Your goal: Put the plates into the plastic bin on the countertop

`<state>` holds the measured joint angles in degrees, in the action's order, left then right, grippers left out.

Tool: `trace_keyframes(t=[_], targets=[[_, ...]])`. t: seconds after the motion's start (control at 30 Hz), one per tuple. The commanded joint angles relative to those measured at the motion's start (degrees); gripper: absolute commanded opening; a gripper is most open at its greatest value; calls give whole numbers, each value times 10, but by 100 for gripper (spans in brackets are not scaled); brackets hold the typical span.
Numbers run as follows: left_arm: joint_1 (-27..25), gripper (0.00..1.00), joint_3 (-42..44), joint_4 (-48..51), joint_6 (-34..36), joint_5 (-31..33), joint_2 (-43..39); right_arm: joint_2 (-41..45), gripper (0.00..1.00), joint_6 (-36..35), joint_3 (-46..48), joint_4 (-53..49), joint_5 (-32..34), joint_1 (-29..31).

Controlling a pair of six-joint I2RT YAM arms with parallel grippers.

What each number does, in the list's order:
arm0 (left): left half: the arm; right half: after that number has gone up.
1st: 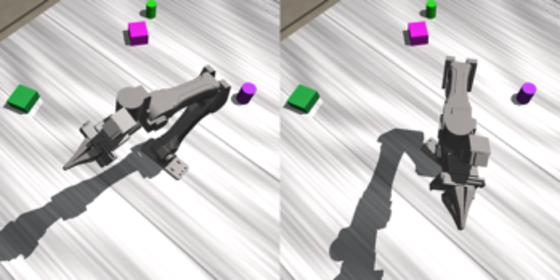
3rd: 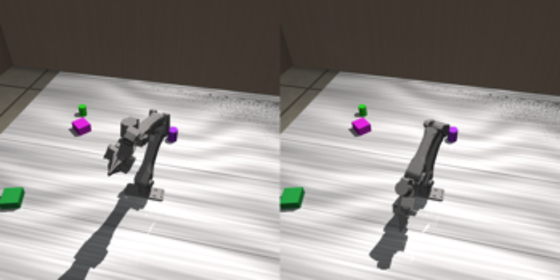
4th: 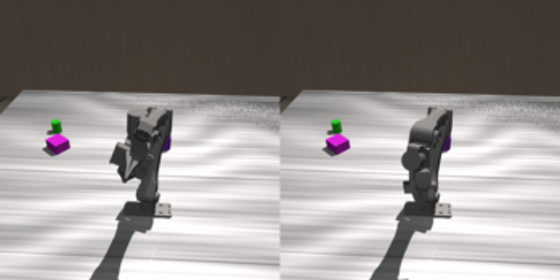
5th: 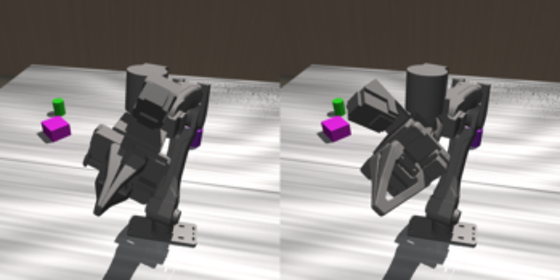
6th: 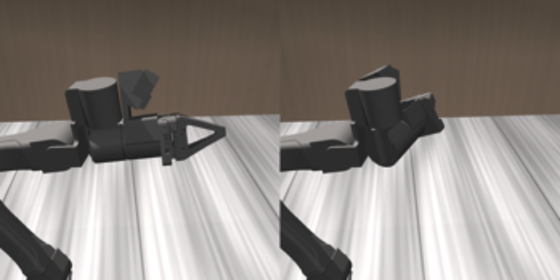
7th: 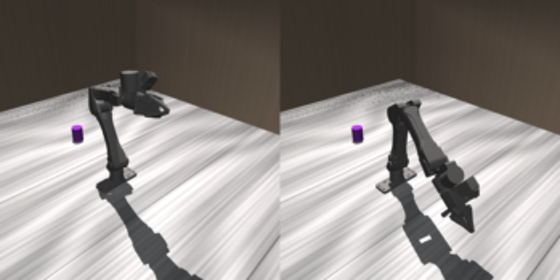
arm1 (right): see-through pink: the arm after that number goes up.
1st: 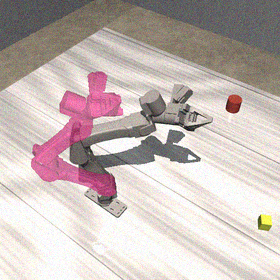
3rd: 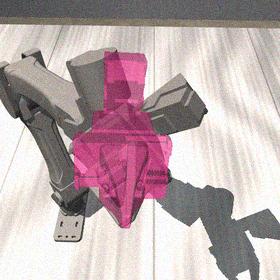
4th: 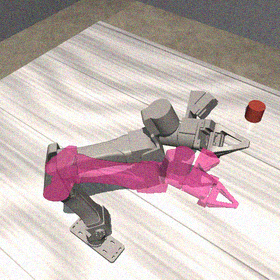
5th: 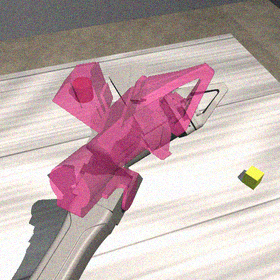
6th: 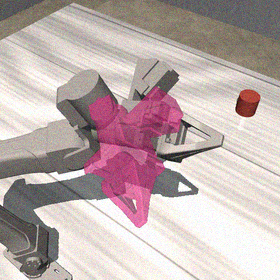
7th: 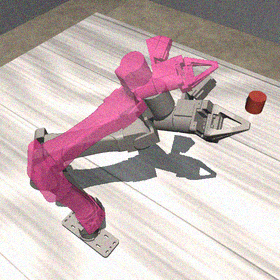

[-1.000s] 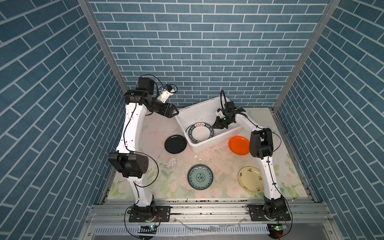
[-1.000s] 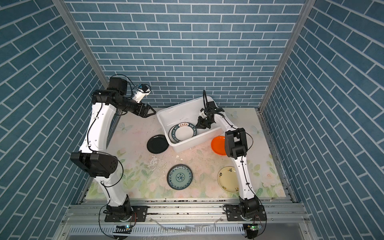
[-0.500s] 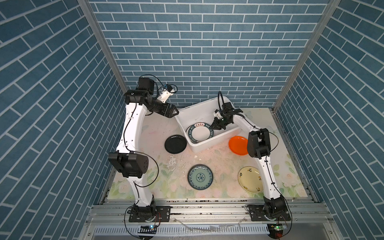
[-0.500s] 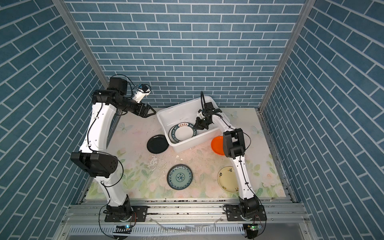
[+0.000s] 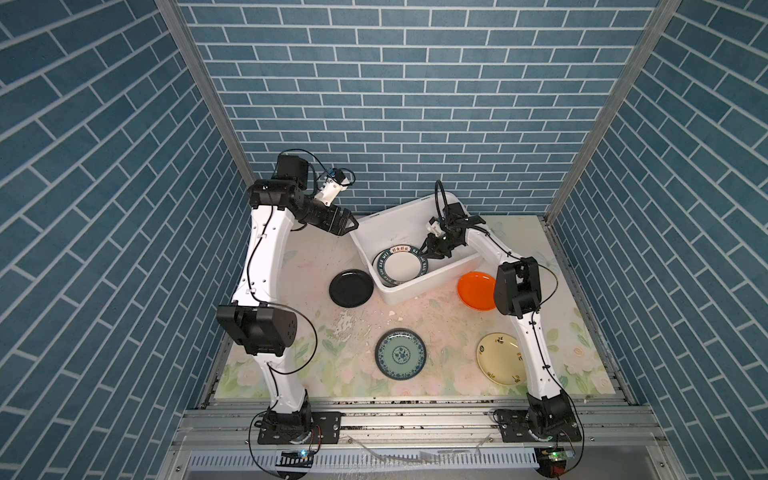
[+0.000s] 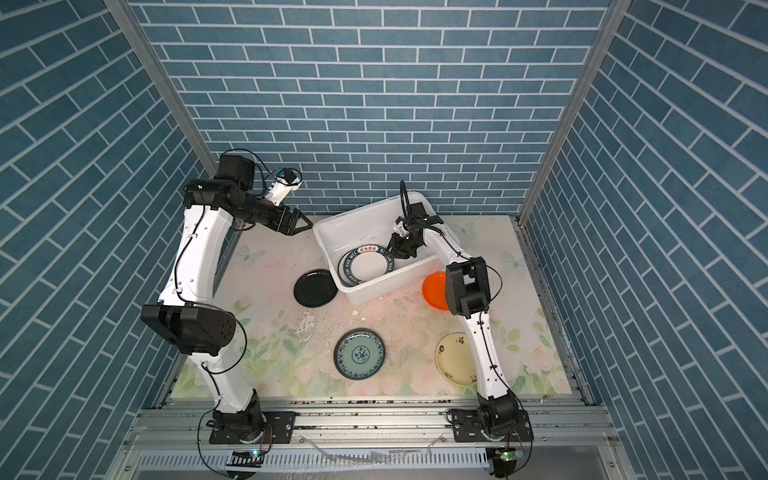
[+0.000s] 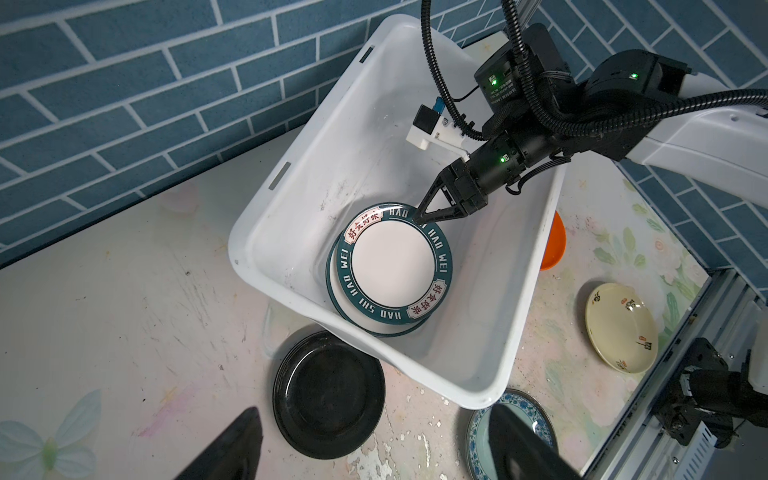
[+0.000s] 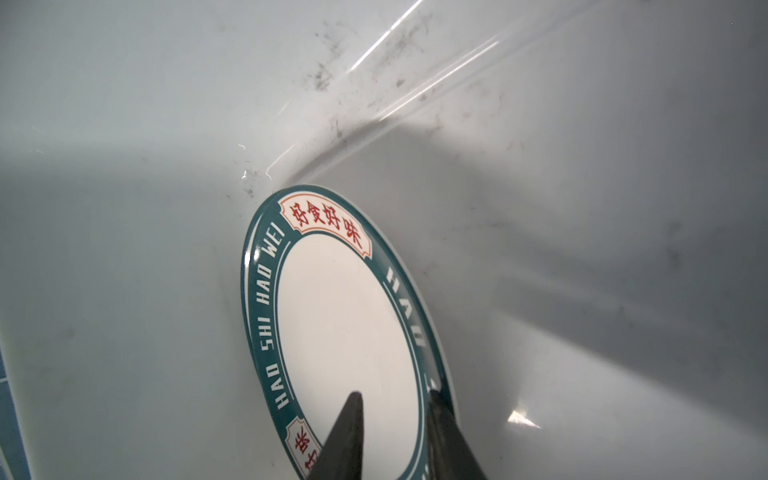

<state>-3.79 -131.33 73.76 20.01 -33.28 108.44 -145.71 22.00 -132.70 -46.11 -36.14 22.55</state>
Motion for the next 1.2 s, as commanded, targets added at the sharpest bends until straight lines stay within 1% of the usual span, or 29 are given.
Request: trace_keyframes(t=[0.0,0.13,0.23,0.33,0.43,0.5,0.63,0.83,1.17], targets=[[-3,87,5,13,1,-7,-3,31,28,-23,-16,-33,40,-3],[-3,87,6,14,2,-6,0,29,29,-24,-19,-38,37,-3],[-3,87,6,14,0,-7,1,13,29,-25,-49,-57,36,-3],[-4,87,4,14,1,-6,4,18,29,-17,-53,-42,38,-3],[-3,87,1,14,2,-4,5,13,29,-10,-86,-44,31,-3],[-4,87,1,15,1,-5,5,10,30,-9,-97,-50,37,-3],[-3,87,4,15,1,-6,3,3,30,-22,-94,-83,61,-5],[-3,87,14,16,4,0,-6,7,30,-36,-62,-92,61,-1],[-3,88,25,18,7,10,-16,-12,31,-55,-65,-111,70,16]])
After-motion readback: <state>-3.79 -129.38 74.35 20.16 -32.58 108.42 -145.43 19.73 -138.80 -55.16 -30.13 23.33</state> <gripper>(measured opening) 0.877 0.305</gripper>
